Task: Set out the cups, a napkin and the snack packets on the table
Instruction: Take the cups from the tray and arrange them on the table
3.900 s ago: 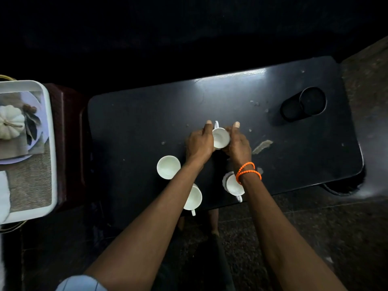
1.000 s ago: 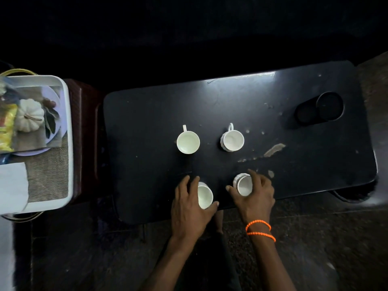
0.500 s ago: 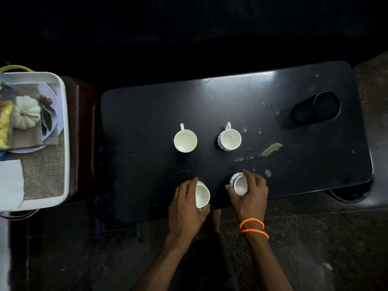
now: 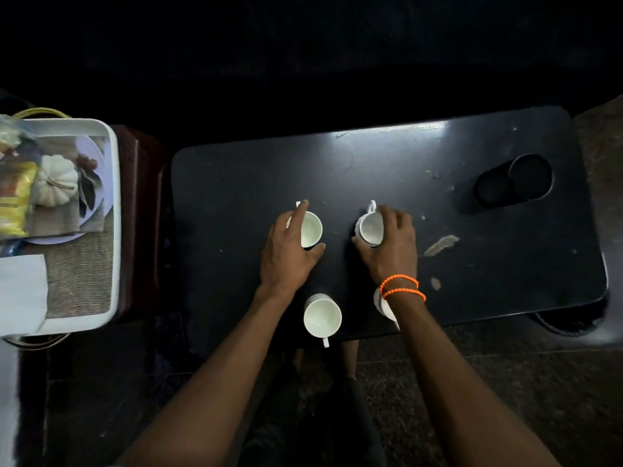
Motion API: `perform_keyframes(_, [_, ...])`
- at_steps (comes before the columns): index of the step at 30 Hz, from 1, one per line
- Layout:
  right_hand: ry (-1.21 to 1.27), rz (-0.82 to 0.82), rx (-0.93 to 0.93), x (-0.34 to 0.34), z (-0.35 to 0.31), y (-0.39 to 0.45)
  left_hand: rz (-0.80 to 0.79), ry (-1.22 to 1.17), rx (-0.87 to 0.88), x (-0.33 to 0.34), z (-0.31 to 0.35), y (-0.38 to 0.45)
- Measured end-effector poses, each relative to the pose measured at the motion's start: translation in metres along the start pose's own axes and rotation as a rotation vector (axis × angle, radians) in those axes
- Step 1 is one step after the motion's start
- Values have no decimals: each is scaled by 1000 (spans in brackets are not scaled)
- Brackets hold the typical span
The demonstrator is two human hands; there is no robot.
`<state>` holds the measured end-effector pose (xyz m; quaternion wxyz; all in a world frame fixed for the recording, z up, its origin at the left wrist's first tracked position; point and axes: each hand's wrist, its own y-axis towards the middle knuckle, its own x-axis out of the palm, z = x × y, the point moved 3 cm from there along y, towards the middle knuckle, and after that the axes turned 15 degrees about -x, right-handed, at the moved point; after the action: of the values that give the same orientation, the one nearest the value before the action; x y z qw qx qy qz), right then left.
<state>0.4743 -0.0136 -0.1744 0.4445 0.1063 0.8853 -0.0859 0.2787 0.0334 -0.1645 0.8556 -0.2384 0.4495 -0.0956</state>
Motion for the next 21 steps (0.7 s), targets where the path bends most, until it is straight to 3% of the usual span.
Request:
perform_keyframes(14, [-192,-47,-58,-2,3,0,62,27,-10,10,3,-2])
perform_keyframes(21, [-288,21,-164,-7,-41,14,68,-102,-19,-13,-2,-10])
